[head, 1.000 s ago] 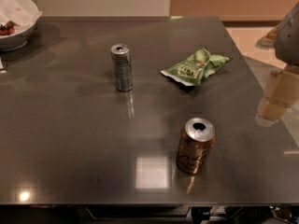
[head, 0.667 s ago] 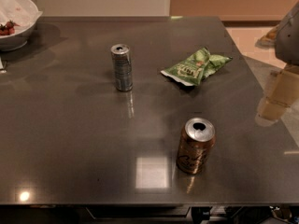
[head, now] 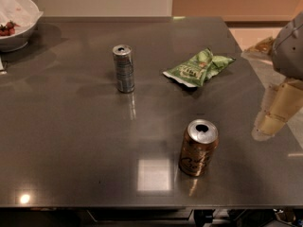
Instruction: Knock orange can over
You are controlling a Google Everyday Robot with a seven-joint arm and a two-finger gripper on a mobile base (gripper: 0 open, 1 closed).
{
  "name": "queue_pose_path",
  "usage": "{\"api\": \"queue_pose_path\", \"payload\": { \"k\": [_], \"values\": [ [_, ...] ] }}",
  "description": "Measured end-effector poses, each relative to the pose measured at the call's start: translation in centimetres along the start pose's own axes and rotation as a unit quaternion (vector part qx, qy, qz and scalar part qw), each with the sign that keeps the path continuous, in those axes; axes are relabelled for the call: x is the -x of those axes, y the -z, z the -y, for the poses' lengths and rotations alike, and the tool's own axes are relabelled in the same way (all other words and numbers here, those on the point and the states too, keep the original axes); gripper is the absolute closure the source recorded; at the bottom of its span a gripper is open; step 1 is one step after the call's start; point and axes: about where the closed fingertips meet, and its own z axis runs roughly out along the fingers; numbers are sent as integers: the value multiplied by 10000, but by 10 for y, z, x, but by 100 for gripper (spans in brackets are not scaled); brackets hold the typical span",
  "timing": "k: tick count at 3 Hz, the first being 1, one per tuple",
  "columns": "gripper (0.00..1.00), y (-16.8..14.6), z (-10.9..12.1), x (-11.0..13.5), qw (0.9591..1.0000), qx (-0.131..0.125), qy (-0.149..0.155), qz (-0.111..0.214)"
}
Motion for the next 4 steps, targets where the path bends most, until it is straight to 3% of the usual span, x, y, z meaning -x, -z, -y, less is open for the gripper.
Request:
{"api": "queue_pose_path", "payload": {
  "k": [1,2,4],
  "values": [
    [0,-14,-25,20,9972,350,429,503],
    [0,-34,-44,34,9919,700,714,778],
    [0,-65,-71,47,9814,1202,1068,1054]
  ]
}}
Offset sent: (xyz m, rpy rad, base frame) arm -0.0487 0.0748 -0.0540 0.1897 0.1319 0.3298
